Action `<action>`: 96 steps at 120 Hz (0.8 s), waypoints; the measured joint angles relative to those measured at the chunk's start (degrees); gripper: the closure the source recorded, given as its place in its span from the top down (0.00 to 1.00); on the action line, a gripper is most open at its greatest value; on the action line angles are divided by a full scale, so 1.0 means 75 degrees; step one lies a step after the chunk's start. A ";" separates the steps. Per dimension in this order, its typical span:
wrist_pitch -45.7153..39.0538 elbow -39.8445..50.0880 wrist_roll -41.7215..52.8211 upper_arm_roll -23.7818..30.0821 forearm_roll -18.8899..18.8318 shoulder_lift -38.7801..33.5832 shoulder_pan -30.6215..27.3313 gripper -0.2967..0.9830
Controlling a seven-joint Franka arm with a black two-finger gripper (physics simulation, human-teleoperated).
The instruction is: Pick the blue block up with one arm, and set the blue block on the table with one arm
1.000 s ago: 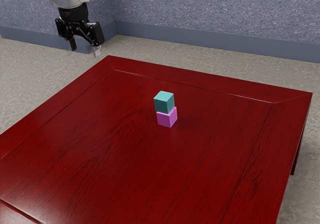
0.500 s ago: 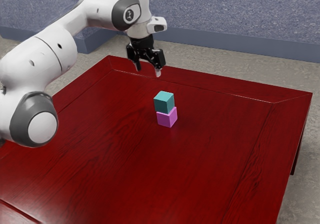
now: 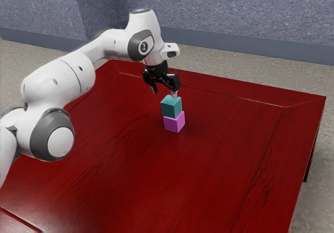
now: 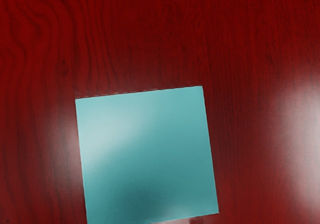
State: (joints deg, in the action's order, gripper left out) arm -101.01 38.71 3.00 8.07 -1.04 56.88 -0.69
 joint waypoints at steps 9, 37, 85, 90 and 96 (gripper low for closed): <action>-0.0197 -0.0001 0.0015 0.0003 0.0004 0.0081 -0.0001 0.77; -0.0622 0.0021 0.0056 0.0012 0.0009 0.0378 -0.0002 0.77; -0.0938 0.0167 0.0115 0.0119 0.0010 0.0689 -0.0102 0.77; -0.0949 0.0177 0.0119 0.0119 0.0010 0.0694 -0.0109 0.77; -0.0959 0.0183 0.0123 0.0121 0.0010 0.0696 -0.0110 0.77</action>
State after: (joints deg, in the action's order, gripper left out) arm -108.21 40.08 3.92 8.98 -0.97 62.10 -1.51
